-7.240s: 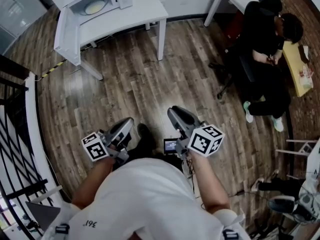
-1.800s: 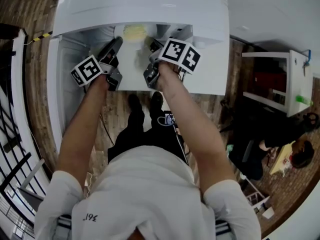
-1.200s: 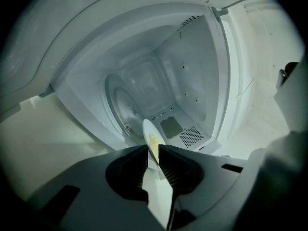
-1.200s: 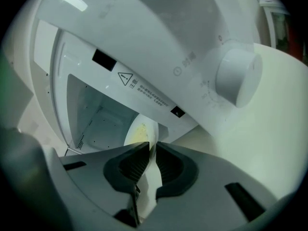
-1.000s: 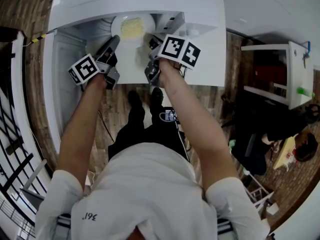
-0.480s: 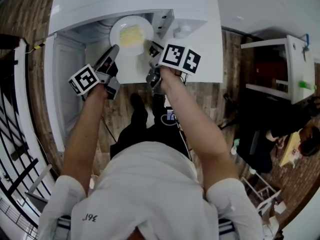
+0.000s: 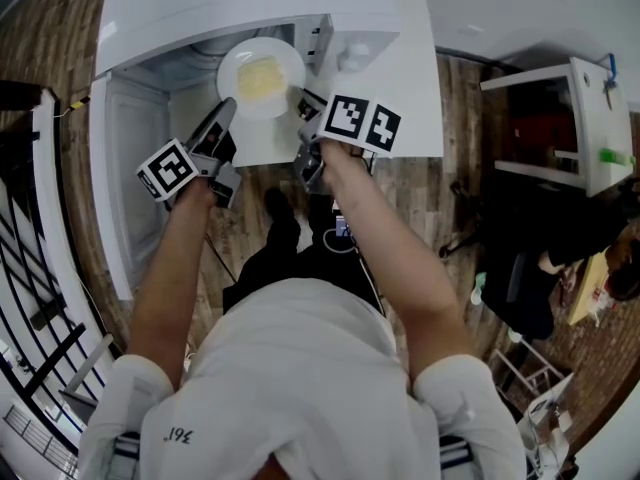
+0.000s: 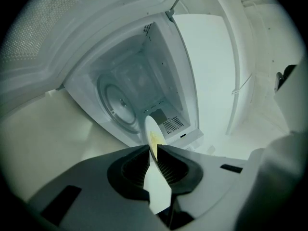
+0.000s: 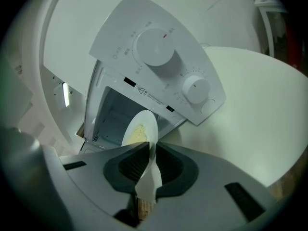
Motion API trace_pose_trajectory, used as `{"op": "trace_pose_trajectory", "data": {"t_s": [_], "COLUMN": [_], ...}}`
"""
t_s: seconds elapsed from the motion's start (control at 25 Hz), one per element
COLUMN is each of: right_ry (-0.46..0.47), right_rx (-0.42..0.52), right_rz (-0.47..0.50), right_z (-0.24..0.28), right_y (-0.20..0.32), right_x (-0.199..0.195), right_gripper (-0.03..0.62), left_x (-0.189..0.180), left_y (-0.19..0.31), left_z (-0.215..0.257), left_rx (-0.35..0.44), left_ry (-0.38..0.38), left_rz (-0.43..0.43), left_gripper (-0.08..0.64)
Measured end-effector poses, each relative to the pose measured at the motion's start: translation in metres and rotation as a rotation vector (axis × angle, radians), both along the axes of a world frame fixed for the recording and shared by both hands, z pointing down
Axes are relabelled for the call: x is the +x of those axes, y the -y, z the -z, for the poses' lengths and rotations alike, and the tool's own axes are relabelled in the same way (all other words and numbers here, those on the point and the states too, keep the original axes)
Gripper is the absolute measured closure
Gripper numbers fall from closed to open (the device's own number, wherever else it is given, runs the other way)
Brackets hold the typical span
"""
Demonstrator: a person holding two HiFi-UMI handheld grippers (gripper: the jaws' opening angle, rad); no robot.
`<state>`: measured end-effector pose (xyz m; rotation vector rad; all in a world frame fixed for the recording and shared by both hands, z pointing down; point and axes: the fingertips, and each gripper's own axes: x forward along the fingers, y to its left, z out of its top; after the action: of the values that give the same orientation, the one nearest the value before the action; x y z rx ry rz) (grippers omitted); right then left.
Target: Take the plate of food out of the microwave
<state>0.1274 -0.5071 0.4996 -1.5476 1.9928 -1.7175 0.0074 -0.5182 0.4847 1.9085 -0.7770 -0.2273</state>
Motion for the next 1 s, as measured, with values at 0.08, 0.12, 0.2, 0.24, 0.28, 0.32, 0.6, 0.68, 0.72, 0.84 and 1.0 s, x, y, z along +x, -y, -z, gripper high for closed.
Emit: {"op": "trace_pose_trajectory", "data": {"t_s": [0.08, 0.12, 0.2, 0.24, 0.28, 0.32, 0.6, 0.68, 0.72, 0.84, 1.0], "right_ry": [0.001, 0.001, 0.001, 0.001, 0.0, 0.0, -0.008, -0.008, -0.005, 0.003, 0.012], "right_rx": [0.003, 0.005, 0.007, 0.009, 0.012, 0.015, 0.025, 0.025, 0.023, 0.024, 0.031], "right_rz": [-0.002, -0.003, -0.005, -0.005, -0.005, -0.004, 0.014, 0.013, 0.01, 0.0, -0.016], "right_z": [0.002, 0.003, 0.004, 0.006, 0.007, 0.009, 0.019, 0.022, 0.023, 0.028, 0.034], "right_y": [0.0, -0.001, -0.003, -0.004, -0.005, -0.007, -0.032, -0.039, -0.043, -0.054, -0.067], "right_x": [0.0, 0.0, -0.001, -0.001, -0.001, -0.001, 0.011, 0.016, 0.018, 0.026, 0.035], "right_gripper": [0.549, 0.549, 0.549, 0.549, 0.549, 0.549, 0.549, 0.549, 0.549, 0.549, 0.549], "left_x": [-0.001, -0.001, -0.001, -0.002, -0.002, -0.001, 0.019, 0.024, 0.026, 0.034, 0.041], "left_y": [-0.001, -0.001, -0.004, -0.006, -0.007, -0.009, -0.036, -0.043, -0.047, -0.057, -0.069], "left_z": [0.002, 0.003, 0.004, 0.005, 0.006, 0.009, 0.022, 0.024, 0.025, 0.029, 0.034], "left_rx": [0.001, 0.002, 0.003, 0.002, 0.001, -0.002, -0.029, -0.031, -0.034, -0.039, -0.041], "left_ry": [0.0, -0.001, 0.001, 0.002, 0.002, -0.006, -0.084, -0.086, -0.087, -0.089, -0.086], "left_rz": [-0.004, -0.006, -0.009, -0.01, -0.01, -0.012, -0.043, -0.056, -0.062, -0.081, -0.103], "left_gripper": [0.506, 0.506, 0.506, 0.506, 0.506, 0.506, 0.506, 0.506, 0.506, 0.506, 0.506]}}
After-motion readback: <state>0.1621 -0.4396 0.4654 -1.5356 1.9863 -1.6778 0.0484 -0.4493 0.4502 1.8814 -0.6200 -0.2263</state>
